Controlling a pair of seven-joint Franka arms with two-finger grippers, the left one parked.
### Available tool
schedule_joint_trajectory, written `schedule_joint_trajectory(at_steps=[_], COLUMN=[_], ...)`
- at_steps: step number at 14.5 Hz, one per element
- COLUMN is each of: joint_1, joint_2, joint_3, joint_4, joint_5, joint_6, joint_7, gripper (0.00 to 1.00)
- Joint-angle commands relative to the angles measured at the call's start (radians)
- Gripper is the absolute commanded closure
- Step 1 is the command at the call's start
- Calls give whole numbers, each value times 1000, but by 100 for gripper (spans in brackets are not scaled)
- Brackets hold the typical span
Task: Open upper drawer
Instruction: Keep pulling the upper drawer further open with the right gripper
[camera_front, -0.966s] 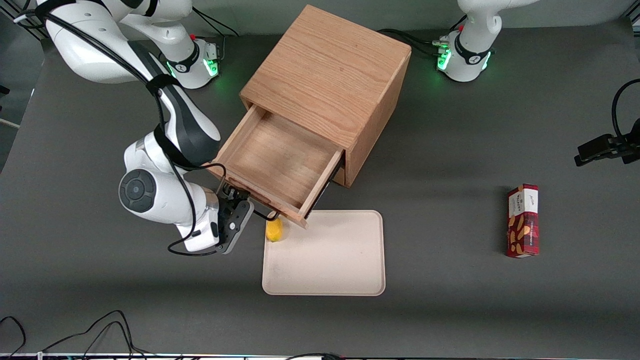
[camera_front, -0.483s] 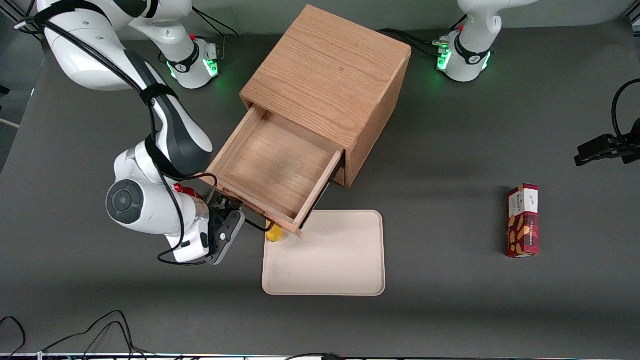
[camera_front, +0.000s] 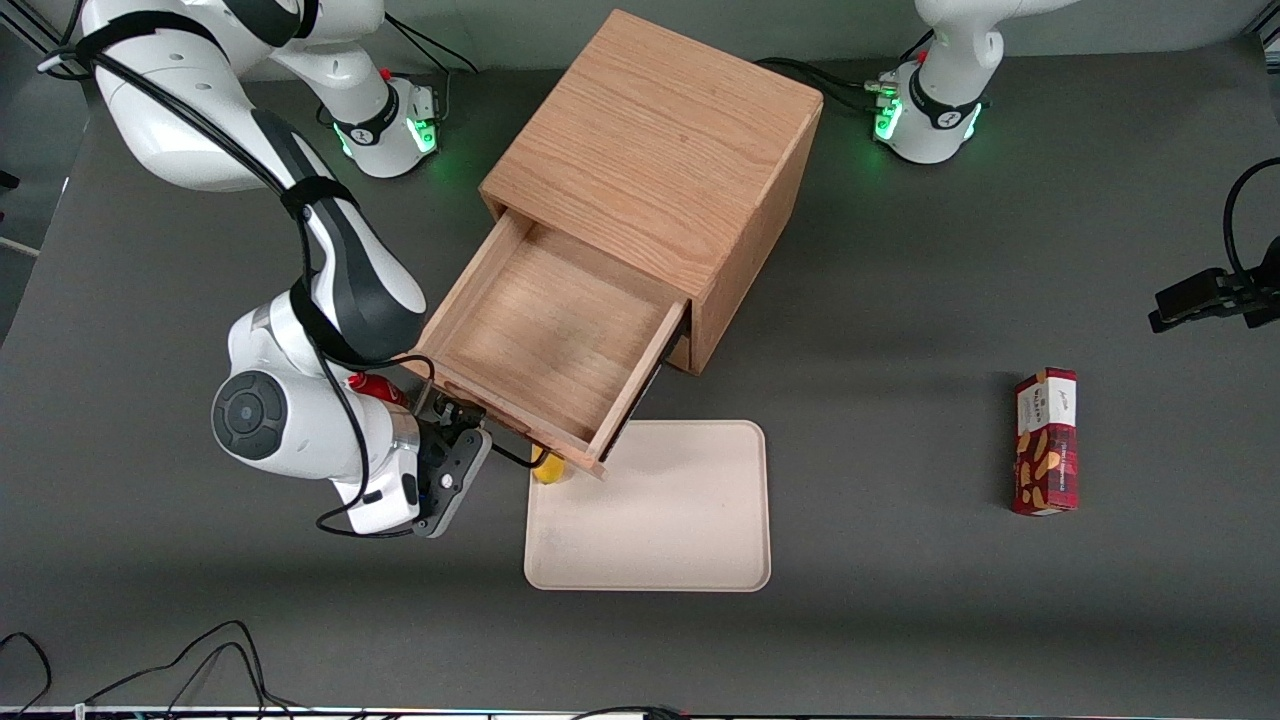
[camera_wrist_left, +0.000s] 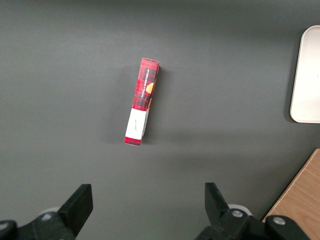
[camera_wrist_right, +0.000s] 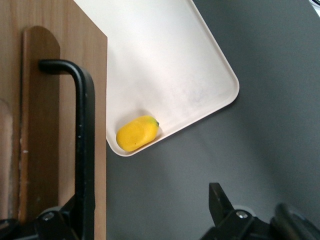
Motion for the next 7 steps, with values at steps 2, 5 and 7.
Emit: schedule_joint_trajectory(at_steps=[2,5,7], joint_1=[38,38,30], joint_2=[65,87,91], joint_3=[-11,-12,-14], joint_4=[97,132,137], joint_5=[-24,-23,-21], joint_6=[-7,-7,-7], joint_7=[-6,-6,-7], gripper=[0,0,0])
